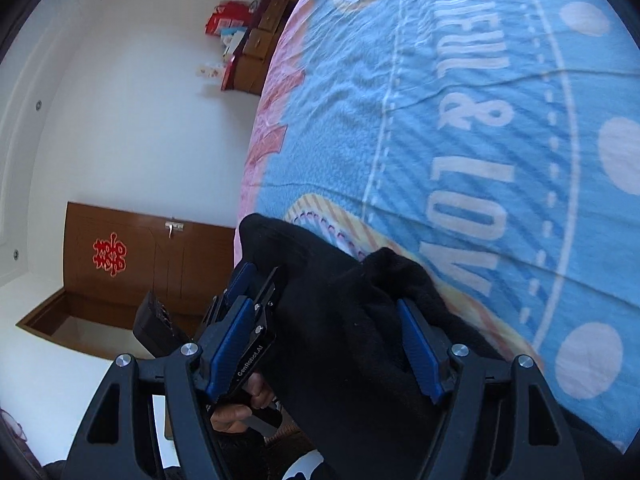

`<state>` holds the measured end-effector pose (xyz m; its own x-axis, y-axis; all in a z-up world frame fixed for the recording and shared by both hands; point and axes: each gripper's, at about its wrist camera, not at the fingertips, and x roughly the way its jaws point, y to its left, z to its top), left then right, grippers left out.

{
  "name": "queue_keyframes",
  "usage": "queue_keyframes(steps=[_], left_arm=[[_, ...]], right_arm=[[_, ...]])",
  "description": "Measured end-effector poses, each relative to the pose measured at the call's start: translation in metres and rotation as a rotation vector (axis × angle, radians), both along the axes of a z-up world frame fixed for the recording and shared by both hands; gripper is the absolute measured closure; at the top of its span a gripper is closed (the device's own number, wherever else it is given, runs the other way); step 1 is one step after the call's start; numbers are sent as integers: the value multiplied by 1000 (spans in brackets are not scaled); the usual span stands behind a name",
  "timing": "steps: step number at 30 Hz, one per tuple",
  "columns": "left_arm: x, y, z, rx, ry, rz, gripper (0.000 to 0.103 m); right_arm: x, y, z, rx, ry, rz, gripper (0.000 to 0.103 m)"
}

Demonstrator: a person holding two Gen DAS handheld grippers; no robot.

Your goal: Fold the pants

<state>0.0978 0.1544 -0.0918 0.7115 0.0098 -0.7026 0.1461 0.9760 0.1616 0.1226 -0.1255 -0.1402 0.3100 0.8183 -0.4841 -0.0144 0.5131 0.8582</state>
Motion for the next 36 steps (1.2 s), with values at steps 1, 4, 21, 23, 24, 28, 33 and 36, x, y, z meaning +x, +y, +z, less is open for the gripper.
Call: queue_keyframes(steps=[1,4,21,23,24,28,33,36], left_arm=[[0,0,-1,0,0,1,30],[-2,-1,-2,5,-3,-2,29],[-2,0,-1,5,-11,-23,28],[-1,-1,4,6,4,-2,28],[-2,-3,9,3,3,4,28],[-16,-22,32,-15,-58,-56,28],[-28,-73,36,-53,-36,-206,28],[-32,-102,25,-88,15,-274,28]], right_arm=[[4,4,0,21,5,13,30],[18,9,-1,49,10,3,30],[-4,-29,56,-154,-292,-196,30],[-8,-14,52,-185,-257,-156,30],[-14,-11,52,-224,-256,-164,30],[-52,-41,80,-317,-360,-301,30],[-95,-116,117,-668,-386,-527,30],[-116,-183,123,-776,-273,-672,32]])
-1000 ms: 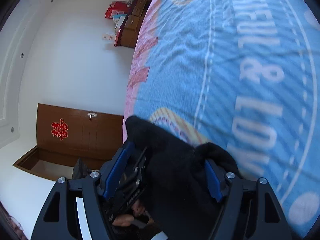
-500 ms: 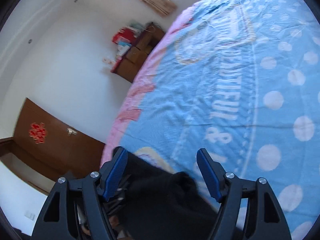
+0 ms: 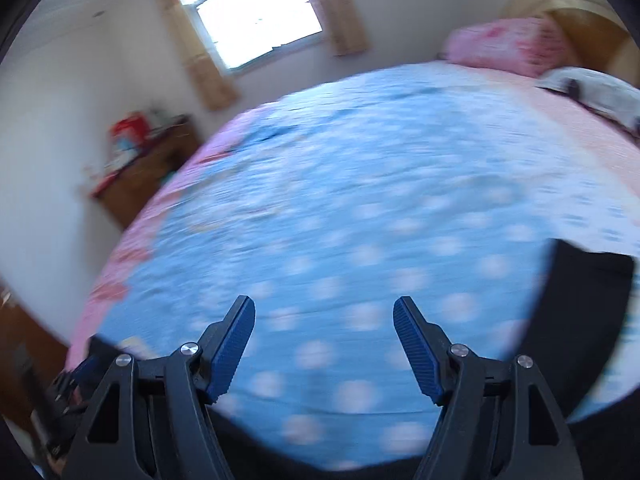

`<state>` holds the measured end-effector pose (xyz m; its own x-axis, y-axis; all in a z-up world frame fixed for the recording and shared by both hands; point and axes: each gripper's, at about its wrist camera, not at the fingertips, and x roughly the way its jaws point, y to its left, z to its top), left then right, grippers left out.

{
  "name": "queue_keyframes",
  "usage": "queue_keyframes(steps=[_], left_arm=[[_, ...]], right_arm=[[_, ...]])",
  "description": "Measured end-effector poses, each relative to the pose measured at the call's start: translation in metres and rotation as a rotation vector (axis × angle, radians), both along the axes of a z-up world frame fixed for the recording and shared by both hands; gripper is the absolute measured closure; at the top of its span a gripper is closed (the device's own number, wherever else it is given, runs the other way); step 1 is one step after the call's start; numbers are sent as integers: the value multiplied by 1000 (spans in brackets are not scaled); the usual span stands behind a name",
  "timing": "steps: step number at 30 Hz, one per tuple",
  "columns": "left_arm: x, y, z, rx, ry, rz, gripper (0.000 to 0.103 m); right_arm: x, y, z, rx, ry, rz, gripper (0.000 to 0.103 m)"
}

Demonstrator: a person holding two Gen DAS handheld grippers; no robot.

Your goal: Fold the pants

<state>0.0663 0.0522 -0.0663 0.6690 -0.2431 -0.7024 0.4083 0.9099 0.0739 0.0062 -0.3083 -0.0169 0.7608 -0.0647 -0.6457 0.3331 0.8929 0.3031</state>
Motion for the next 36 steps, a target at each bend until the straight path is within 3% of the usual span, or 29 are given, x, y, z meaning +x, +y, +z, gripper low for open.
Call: queue_keyframes(steps=[2,4,7,15,18,19,20,21,23,26,29,32,34,36], left_arm=[[1,-12,-11,-19,48,-16,28],[3,-19,-20,-39,96,-14,28],[4,-22,-33,-55,134,0,28],[-4,-27,-38,-10,94,-19,26],[-3,-28,-38,-5,93,-21,25],[-3,-28,-38,0,92,-22,25],[-3,-28,-38,2,91,-22,25],[-3,-29,-38,5,89,-22,25],[-3,-29,-38,7,88,-23,24],[-3,-29,-39,7,88,-21,24],[-3,-29,-39,11,86,-18,24],[-3,-29,-39,11,87,-7,24],[-3,-29,-39,9,87,1,24],[-4,-30,-39,14,85,6,24]], right_arm=[[-11,-42,1,-48,63,-122,48],[-14,-80,-5,-91,149,-201,53],[-10,-105,-16,-136,233,-255,53],[31,-124,-77,-142,461,-285,53],[37,-122,-79,-205,485,-284,55],[37,-122,-78,-207,493,-291,68],[35,-125,-77,-222,514,-319,87],[32,-129,-75,-213,514,-329,90],[20,-142,-70,-127,482,-337,98],[-4,-154,-53,-9,371,-341,98],[-41,-151,-15,66,156,-286,98],[-102,-145,24,165,-114,-238,98],[-144,-141,39,185,-242,-229,98],[-188,-141,39,181,-290,-286,98]])
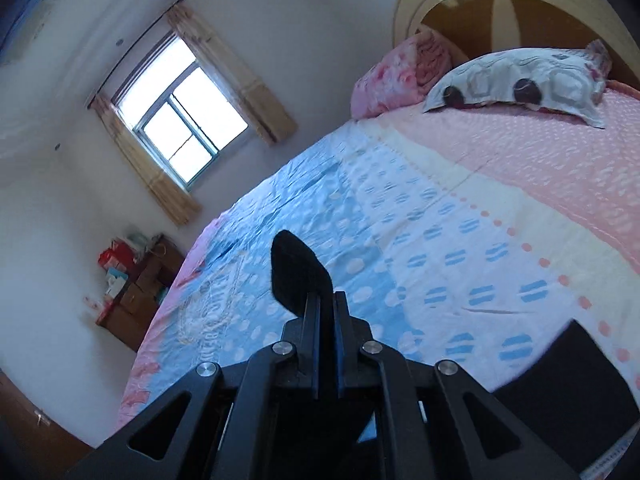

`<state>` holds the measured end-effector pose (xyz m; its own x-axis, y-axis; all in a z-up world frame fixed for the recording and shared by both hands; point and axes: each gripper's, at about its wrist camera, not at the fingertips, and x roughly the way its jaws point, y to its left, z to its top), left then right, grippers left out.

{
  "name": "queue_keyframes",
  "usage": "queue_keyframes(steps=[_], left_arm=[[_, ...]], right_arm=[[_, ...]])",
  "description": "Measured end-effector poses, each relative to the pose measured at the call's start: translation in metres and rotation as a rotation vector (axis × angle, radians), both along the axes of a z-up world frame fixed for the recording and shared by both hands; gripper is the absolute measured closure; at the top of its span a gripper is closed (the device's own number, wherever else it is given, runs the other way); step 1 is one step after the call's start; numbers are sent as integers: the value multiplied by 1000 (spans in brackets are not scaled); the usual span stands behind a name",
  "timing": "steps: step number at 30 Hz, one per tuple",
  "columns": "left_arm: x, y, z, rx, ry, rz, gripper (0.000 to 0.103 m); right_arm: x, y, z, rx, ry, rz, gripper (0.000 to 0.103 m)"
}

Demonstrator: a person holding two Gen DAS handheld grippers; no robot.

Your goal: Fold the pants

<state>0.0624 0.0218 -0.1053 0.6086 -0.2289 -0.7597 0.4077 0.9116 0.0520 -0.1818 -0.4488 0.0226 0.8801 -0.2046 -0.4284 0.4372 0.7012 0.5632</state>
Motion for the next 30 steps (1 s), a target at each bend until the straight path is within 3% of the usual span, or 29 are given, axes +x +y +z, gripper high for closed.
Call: queue_keyframes(steps=[5,9,13,17,18,19,22,23,24,25,26,30], left_arm=[[0,-4,0,17,-4,8,23],[0,-5,0,20,-7,22,22],[-1,-7,0,26,-10,43,22],[-3,-8,-1,32,-18,53,22],[-3,-8,-1,32,-18,55,21],[-3,-7,-1,31,-18,61,20],[-3,-7,-1,30,-20,73,18],[-4,-7,-1,34,-24,74,18],[-4,-8,-1,38,-27,75,18],[-5,-8,-1,42,-29,76,18],[-5,-8,-1,43,-31,76,18],[-8,-5,0,34,-27,76,18]], right_arm=[[-91,-22,-58,135,47,-175,98],[-128,-30,-111,307,28,-212,97],[-137,-22,-116,323,-17,-206,97],[-147,-26,-116,404,-27,-228,95],[-156,-25,-111,387,-21,-278,95],[-165,-19,-99,305,9,-372,95],[-168,8,-53,-79,152,-555,95],[-161,17,-42,-162,154,-520,94],[-144,25,-32,-214,146,-396,93],[-124,33,-28,-223,152,-256,85],[-97,44,-27,-205,165,-91,75],[-3,85,-43,-94,204,342,72]])
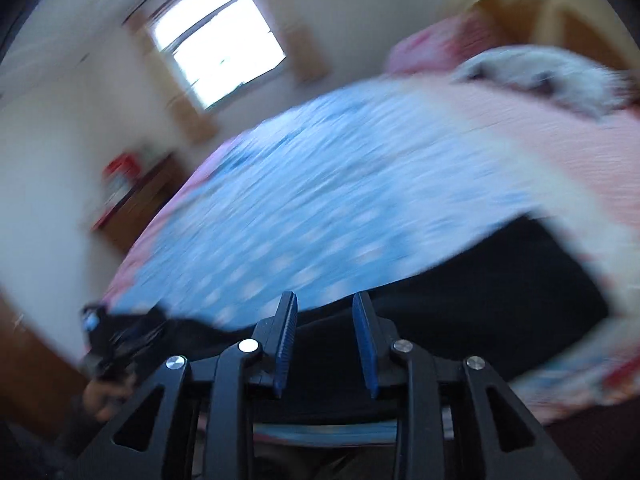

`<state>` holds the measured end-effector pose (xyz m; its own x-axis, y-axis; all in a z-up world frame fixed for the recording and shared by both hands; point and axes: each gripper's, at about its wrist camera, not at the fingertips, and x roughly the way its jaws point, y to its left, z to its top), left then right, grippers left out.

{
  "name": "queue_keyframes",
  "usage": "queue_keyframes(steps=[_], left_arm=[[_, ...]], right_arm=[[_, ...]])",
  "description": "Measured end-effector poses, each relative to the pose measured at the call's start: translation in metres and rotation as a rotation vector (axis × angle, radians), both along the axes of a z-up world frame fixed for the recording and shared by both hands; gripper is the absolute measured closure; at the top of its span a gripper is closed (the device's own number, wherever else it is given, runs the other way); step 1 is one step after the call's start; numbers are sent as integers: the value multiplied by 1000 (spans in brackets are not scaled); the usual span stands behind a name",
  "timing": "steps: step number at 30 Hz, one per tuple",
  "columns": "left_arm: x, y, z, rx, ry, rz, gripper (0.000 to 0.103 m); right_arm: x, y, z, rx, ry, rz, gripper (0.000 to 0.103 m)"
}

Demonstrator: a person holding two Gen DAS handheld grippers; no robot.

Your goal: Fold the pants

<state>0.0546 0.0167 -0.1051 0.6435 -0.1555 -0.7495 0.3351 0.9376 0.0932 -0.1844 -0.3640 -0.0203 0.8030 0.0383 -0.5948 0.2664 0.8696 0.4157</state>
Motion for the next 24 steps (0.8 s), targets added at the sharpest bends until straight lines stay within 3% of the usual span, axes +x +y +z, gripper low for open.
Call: queue_keyframes(steps=[2,6,9,11,13,18,20,24], left_arm=[[-2,0,1,6,-8,-7,18],[-3,1,-2,0,-17,-11,18],[-2,3,-2,-13,-16,-17,18],[-3,3,-3,-13,-20,-19,18],[-3,2,-3,-9,-25,-19,18],[-3,1,-2,-8,-22,-16,18],[-4,1,-2,-6,-23,-14,18],[-3,-2,-3,1,-24,-4,18]], right_arm=[[48,26,-10,15,67,162,72],[122,77,-38,-154,245,360,72],[138,101,-68,-198,372,437,72],[142,107,-81,-290,426,436,72],[144,109,-82,-358,409,410,72],[147,104,-82,-344,384,384,74],[143,114,-82,-410,375,438,95],[143,114,-63,-428,328,434,96]])
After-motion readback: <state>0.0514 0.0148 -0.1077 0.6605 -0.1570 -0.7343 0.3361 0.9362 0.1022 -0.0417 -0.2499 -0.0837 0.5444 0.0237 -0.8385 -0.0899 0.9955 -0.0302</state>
